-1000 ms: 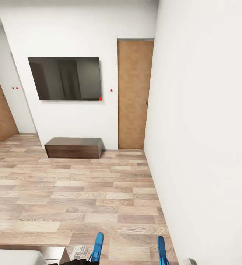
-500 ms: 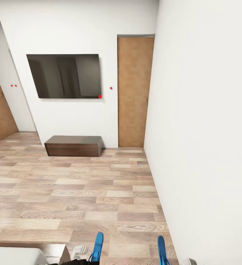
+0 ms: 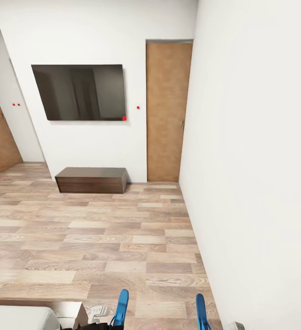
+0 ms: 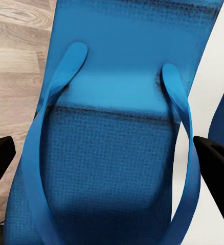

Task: In the bedroom, move the book from the bed onto either nightstand, and place the two sandals side by side next to the bed.

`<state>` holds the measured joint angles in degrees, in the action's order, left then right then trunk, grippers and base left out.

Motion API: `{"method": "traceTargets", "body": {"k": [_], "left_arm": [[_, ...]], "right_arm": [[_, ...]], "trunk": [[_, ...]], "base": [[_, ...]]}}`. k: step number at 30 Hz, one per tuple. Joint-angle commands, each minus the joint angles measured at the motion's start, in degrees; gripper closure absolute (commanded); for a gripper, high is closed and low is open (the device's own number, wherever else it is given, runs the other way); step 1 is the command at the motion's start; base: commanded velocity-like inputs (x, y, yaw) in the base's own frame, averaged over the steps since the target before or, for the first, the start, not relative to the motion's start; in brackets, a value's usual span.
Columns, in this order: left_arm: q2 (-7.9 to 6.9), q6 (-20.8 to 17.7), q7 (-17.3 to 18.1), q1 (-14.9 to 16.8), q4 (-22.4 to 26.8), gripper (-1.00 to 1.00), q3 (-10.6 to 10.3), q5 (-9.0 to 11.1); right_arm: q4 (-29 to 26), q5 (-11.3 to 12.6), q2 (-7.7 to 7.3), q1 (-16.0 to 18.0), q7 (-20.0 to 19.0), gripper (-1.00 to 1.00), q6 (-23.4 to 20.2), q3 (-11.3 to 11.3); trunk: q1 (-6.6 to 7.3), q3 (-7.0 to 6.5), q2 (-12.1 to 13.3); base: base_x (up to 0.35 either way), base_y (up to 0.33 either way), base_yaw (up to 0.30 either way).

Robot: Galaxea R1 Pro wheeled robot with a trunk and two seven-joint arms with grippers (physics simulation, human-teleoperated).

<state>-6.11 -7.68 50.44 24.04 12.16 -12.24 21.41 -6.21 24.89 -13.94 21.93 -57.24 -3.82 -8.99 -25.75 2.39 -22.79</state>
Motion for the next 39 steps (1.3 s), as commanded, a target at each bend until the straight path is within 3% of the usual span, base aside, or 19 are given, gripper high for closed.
{"method": "traceTargets", "body": {"k": [1,23,32,39], "left_arm": [[-0.04,-0.59,0.09,0.04,0.06,1.00,-0.33,0.60],[-0.04,-0.59,0.09,0.04,0.06,1.00,-0.33,0.58],[-0.04,-0.59,0.09,0.04,0.06,1.00,-0.33,0.58],[-0.04,-0.59,0.09,0.04,0.06,1.00,-0.33,0.63]], "right_arm": [[-0.03,0.60,-0.03,0.04,-0.15,1.00,-0.40,-0.41],[-0.03,0.60,-0.03,0.04,-0.15,1.00,-0.40,-0.41],[-0.03,0.60,0.05,0.04,-0.43,1.00,-0.40,-0.41],[-0.03,0.60,0.06,0.04,-0.35,1.00,-0.40,-0.41]], "trunk": [[-0.04,0.15,-0.13],[-0.04,1.29,-0.13],[-0.04,1.30,-0.13],[-0.04,1.30,-0.13]], "base": [[0.000,0.000,0.000],[0.000,0.000,-0.088],[0.000,0.000,0.001],[0.000,0.000,0.222]]}}
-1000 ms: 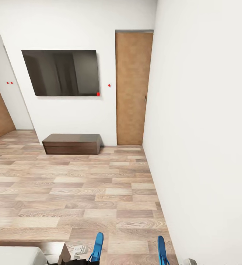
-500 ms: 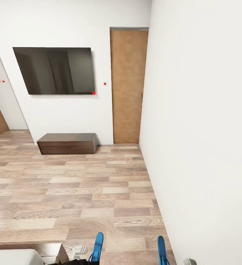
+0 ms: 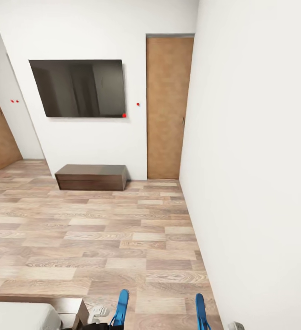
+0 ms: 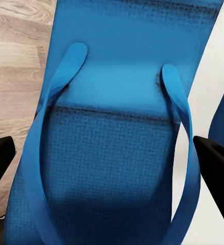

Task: In the bedroom, move the book from the bed onto either nightstand, and place the two sandals side by side next to the bed.

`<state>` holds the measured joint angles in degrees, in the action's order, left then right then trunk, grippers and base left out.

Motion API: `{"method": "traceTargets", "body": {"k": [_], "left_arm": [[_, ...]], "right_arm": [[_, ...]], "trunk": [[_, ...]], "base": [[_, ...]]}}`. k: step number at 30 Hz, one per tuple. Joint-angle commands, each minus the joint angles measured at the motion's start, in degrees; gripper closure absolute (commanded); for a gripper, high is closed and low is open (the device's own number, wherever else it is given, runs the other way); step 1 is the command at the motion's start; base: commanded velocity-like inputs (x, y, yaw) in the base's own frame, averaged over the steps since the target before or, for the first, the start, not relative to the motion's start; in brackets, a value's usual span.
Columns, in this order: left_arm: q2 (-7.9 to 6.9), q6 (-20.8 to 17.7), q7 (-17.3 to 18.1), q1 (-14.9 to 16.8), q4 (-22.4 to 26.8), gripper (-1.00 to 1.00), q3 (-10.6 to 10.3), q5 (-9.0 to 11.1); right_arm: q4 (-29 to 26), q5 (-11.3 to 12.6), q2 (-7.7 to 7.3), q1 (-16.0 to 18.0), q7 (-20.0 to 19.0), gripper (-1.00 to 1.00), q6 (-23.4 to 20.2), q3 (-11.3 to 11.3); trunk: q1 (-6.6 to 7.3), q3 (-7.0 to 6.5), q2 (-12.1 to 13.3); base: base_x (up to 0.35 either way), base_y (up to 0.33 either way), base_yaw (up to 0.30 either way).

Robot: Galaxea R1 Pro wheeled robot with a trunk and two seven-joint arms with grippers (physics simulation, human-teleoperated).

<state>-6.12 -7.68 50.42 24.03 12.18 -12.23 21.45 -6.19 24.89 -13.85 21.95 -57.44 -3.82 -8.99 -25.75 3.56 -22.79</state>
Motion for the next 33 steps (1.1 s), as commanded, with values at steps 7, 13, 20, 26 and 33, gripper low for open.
{"method": "traceTargets", "body": {"k": [7,13,20,26,33], "left_arm": [[0.12,-0.58,0.12,0.06,0.03,1.00,-0.33,0.53],[0.14,-0.58,0.12,0.06,0.03,1.00,-0.27,0.53],[0.16,-0.58,0.12,0.06,0.03,1.00,-0.31,0.53],[0.15,-0.58,0.12,0.06,0.03,1.00,-0.32,0.53],[0.15,-0.58,0.12,0.06,0.03,1.00,-0.27,0.53]], "right_arm": [[-0.05,0.60,-0.04,0.03,0.15,1.00,-0.40,-0.41],[-0.05,0.60,-0.09,0.03,0.15,1.00,-0.39,-0.41],[-0.05,0.60,-0.13,0.03,0.13,1.00,-0.35,-0.41],[-0.05,0.60,-0.05,0.03,0.18,1.00,-0.38,-0.41],[-0.05,0.60,-0.04,0.03,0.06,1.00,-0.40,-0.41]], "trunk": [[-0.04,0.13,-0.13],[-0.04,0.13,-0.13],[-0.04,0.13,-0.13],[-0.04,0.13,-0.13],[-0.04,0.13,-0.13]], "base": [[0.198,0.000,0.073],[0.322,0.000,0.002],[0.325,0.000,0.000],[0.325,0.000,0.000],[0.325,0.000,0.000]]}}
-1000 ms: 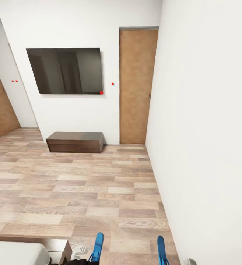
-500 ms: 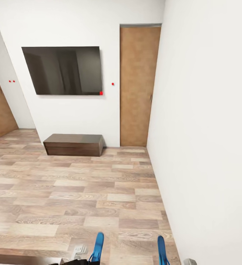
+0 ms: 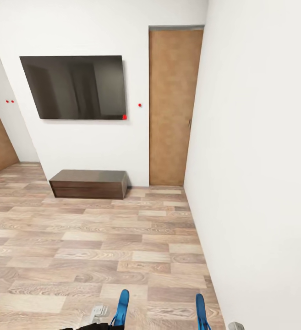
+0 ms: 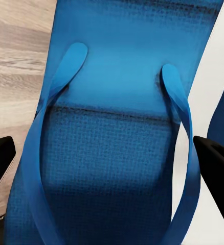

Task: In the bedroom, move the book from the bed onto either nightstand, and place the two sandals side by side next to the bed.

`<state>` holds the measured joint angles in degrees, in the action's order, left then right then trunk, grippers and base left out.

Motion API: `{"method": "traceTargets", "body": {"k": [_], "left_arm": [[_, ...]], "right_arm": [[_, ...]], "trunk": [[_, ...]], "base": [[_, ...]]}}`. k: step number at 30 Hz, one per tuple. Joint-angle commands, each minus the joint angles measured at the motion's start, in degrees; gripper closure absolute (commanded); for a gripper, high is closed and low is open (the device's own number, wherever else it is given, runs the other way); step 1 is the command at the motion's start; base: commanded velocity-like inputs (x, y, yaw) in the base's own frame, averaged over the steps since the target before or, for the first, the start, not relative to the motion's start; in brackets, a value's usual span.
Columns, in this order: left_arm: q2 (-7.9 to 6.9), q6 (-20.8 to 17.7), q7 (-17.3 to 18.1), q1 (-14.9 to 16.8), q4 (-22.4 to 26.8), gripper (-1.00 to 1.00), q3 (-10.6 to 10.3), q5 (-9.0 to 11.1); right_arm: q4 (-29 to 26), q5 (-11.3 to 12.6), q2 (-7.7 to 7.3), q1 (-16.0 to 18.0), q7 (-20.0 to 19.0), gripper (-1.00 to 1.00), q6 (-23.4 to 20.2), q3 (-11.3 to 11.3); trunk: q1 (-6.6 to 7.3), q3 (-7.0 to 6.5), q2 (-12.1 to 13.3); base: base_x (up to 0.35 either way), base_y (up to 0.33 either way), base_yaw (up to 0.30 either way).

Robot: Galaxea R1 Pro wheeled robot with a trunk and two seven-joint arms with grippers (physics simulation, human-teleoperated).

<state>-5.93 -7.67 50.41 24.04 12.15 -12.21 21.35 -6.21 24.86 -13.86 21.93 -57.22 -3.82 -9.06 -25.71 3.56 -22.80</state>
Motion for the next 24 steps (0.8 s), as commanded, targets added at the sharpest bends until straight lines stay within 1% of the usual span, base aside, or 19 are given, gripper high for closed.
{"method": "traceTargets", "body": {"k": [1,24], "left_arm": [[-0.04,-0.59,0.13,0.04,0.06,1.00,-0.30,0.62],[-0.04,-0.59,0.04,0.04,0.06,1.00,-0.28,0.68]], "right_arm": [[-0.03,0.62,-0.03,0.05,-0.16,1.00,-0.40,-0.34],[-0.03,0.62,0.01,0.05,-0.01,1.00,-0.40,-0.34]], "trunk": [[-0.07,0.12,-0.12],[-0.07,0.12,-0.12]], "base": [[0.325,0.000,0.000],[0.325,0.000,0.000]]}}
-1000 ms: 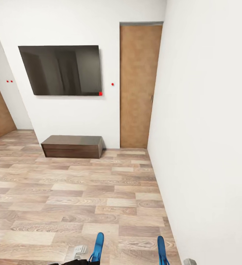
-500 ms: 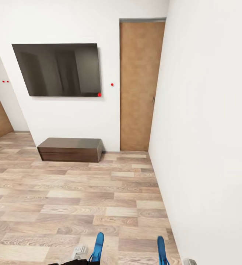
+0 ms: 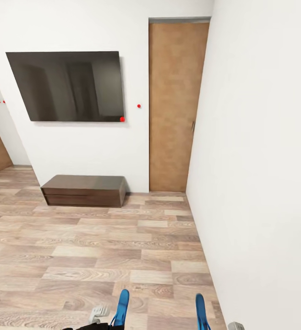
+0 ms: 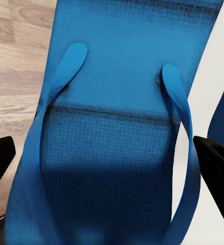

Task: In the bedroom, move the book from the bed onto either nightstand, and place the two sandals side by side next to the bed.

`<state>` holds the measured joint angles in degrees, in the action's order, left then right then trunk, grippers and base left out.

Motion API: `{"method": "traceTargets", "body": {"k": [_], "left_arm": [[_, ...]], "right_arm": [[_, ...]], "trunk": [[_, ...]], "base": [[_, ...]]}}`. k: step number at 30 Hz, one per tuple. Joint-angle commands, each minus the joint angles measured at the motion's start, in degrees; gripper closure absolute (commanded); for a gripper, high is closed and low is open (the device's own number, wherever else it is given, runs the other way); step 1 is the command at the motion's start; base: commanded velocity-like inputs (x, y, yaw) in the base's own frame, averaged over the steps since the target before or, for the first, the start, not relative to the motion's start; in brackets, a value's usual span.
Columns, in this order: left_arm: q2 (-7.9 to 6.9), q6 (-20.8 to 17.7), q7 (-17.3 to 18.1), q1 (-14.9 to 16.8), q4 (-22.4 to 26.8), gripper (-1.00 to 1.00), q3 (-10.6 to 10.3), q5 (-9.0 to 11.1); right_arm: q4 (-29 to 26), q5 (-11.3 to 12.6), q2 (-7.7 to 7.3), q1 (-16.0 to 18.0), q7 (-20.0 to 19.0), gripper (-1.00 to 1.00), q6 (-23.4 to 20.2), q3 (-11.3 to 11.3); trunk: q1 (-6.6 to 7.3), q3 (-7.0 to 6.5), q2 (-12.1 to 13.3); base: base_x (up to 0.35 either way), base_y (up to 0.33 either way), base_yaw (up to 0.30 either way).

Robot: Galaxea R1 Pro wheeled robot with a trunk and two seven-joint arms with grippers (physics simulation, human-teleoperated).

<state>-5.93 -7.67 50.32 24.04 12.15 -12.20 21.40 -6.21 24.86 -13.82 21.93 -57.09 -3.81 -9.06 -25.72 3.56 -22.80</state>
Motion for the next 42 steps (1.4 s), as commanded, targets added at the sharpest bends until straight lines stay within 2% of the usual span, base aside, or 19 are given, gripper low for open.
{"method": "traceTargets", "body": {"k": [1,42], "left_arm": [[-0.03,-0.59,0.13,0.04,0.06,1.00,-0.30,0.60],[0.04,-0.59,0.13,0.04,-1.08,1.00,-0.37,0.57]], "right_arm": [[-0.03,0.62,-0.03,0.05,-0.16,1.00,-0.39,-0.35],[-0.03,0.62,0.02,0.05,-0.22,1.00,-0.37,-0.35]], "trunk": [[-0.07,0.12,-0.12],[-0.07,0.12,-0.12]], "base": [[0.325,0.000,0.000],[0.325,0.000,0.000]]}}
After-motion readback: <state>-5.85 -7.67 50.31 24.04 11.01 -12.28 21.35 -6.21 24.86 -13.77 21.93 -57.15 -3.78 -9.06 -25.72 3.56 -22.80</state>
